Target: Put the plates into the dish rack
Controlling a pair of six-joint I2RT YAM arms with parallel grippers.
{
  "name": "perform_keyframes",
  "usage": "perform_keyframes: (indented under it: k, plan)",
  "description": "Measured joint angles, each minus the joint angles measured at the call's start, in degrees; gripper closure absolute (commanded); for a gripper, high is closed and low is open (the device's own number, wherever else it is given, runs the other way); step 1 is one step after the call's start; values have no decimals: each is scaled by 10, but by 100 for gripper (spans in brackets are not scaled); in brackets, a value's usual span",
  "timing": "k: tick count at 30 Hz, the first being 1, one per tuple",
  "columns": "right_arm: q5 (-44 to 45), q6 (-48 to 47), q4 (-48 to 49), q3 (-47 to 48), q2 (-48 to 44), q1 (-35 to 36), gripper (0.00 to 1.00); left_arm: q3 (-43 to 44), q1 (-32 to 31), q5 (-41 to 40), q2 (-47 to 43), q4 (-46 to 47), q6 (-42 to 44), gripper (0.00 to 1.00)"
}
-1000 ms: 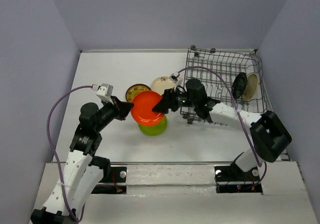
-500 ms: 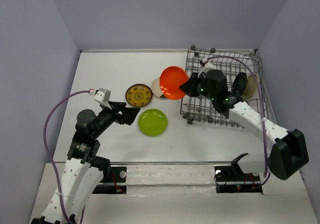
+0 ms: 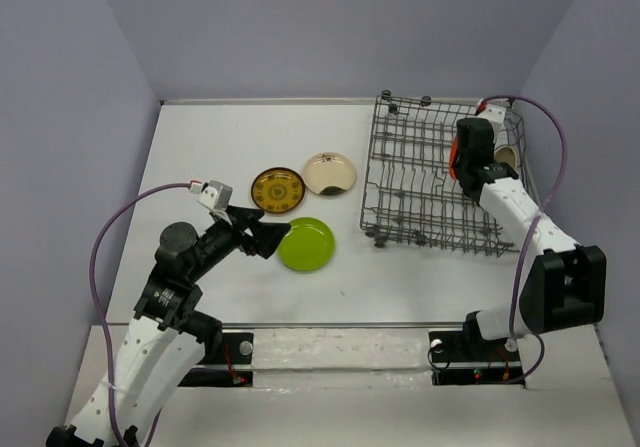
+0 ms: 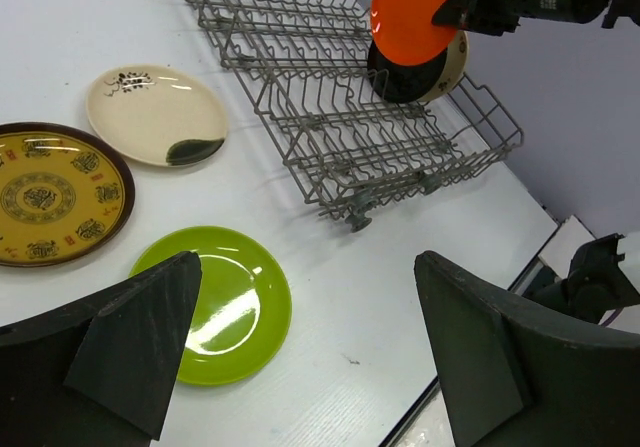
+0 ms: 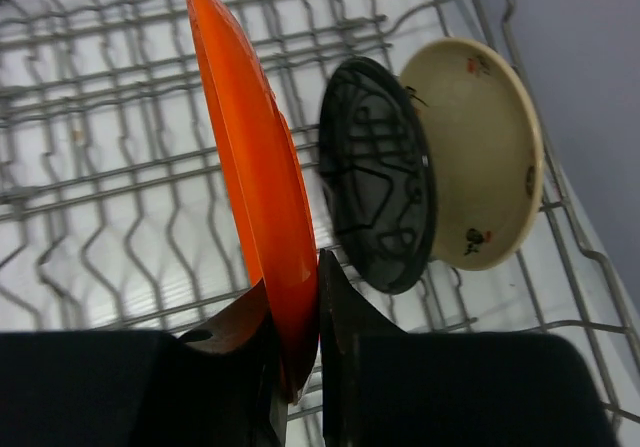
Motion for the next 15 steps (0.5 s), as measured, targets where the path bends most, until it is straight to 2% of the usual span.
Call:
perform_keyframes:
  k: [6,15]
  plan:
    - [26,-33,-16,8,58,-40,93,0,-19,-12,-6,-8,0,1]
    - [19,-50,-17,32,106,-42,93,0,-29,-19,-6,-17,0,1]
